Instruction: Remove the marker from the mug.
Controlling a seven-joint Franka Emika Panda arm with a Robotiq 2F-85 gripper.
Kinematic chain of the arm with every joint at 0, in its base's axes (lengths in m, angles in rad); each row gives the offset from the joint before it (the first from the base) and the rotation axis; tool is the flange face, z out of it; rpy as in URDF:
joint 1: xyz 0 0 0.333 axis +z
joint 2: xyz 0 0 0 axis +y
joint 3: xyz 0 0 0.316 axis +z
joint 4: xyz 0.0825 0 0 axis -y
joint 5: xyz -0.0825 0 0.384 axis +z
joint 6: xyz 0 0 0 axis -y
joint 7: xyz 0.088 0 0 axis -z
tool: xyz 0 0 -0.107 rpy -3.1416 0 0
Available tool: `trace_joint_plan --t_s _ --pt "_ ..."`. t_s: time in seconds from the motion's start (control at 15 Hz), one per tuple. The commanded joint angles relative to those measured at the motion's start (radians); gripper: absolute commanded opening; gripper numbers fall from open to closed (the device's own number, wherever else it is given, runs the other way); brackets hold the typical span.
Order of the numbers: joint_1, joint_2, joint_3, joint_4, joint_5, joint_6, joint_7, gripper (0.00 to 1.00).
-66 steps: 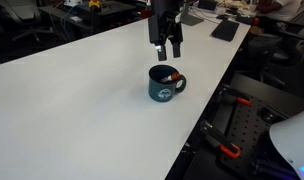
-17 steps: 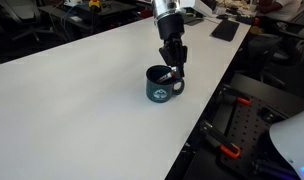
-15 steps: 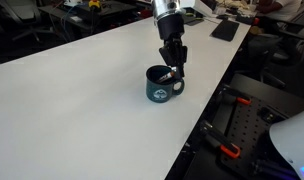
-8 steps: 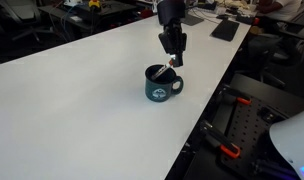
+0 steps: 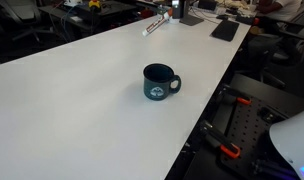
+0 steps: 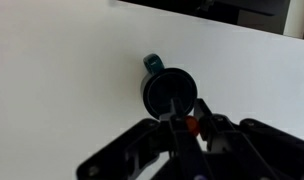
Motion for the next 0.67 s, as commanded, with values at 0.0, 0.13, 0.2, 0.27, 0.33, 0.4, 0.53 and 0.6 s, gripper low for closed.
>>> trace_joint_plan --t_s 0.0,0.13,0.2,0.27,0.33,0.4,0.53,0.6 --pt "0.014 -0.085 -0.016 -0.034 -0.022 0.028 0.017 0.05" --pt "0.007 -0.084 -0.029 -0.029 -0.023 0.034 0.024 0.05" --pt "0.000 -0.074 -0.039 -0.025 -0.024 0.039 0.028 0.05" --pt "-0.004 -0.066 -0.050 -0.023 -0.023 0.042 0.028 0.05" --pt "-0.009 -0.056 -0.062 -0.022 -0.021 0.047 0.027 0.05" --pt "-0.013 -0.046 -0.073 -0.021 -0.019 0.049 0.025 0.05" --pt "-0.020 -0.016 -0.096 -0.016 -0.009 0.052 0.022 0.05" --pt "-0.024 0.004 -0.106 -0.014 -0.005 0.054 0.020 0.05"
